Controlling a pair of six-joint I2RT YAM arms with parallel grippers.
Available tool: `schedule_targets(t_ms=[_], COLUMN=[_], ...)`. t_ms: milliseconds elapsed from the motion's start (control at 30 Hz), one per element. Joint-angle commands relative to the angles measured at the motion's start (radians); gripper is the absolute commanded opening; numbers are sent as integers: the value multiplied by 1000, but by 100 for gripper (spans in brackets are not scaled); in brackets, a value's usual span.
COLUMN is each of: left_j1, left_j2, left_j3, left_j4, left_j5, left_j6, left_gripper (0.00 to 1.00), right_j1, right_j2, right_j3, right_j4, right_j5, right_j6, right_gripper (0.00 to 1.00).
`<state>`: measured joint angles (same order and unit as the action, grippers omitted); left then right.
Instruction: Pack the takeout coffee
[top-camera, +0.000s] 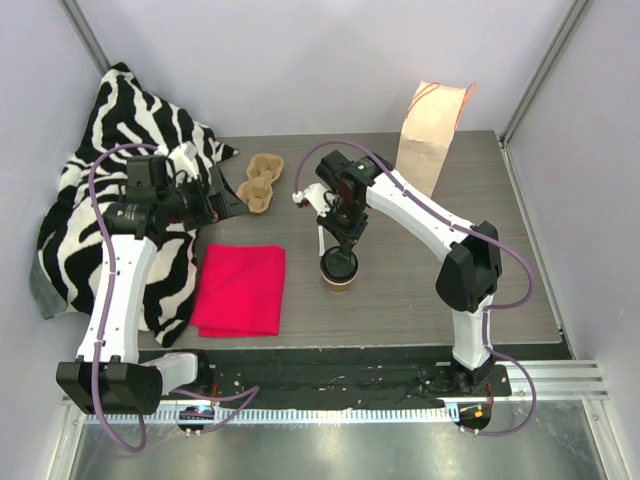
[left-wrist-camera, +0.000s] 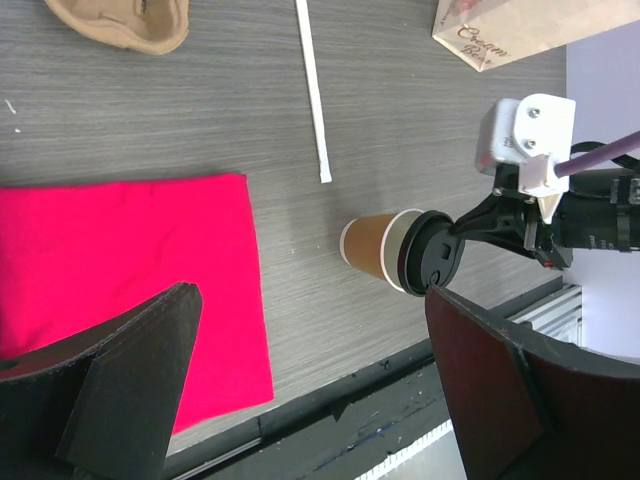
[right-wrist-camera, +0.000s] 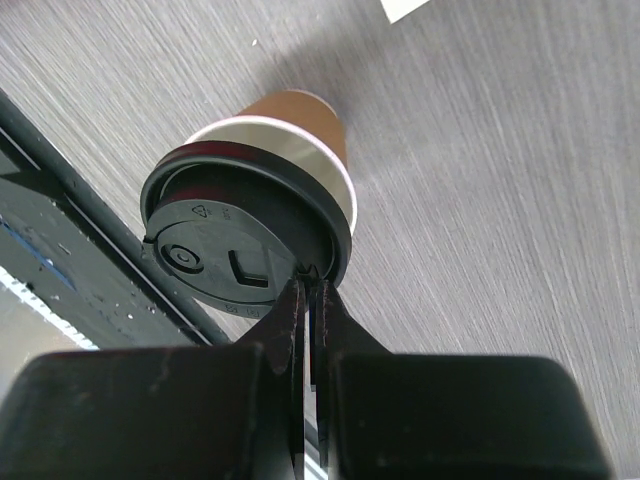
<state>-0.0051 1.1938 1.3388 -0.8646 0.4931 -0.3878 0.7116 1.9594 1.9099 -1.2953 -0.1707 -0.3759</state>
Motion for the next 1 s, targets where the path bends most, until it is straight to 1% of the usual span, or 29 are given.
schedule_targets(t_ms=[0,367,833,967], left_j1=[1,1,1,1], left_j2=[-13,-7,4,3], left_j3=[-12,-24,-29,-30], left_j4=[15,19,26,24], left_j5=[24,30,41,41], left_j6=[-3,-5,-8,-10], left_gripper=[100,100,100,100], right_j1=[-3,-6,-6,-6], right_j2=[10,64,93,99], right_j3=[63,90,98,132], right_j4=[-36,-45,-70,-93], right_j5=[-15,-4,8,-3], right_j6=[-21,-27,-38,-41], right_gripper=[1,1,1,1])
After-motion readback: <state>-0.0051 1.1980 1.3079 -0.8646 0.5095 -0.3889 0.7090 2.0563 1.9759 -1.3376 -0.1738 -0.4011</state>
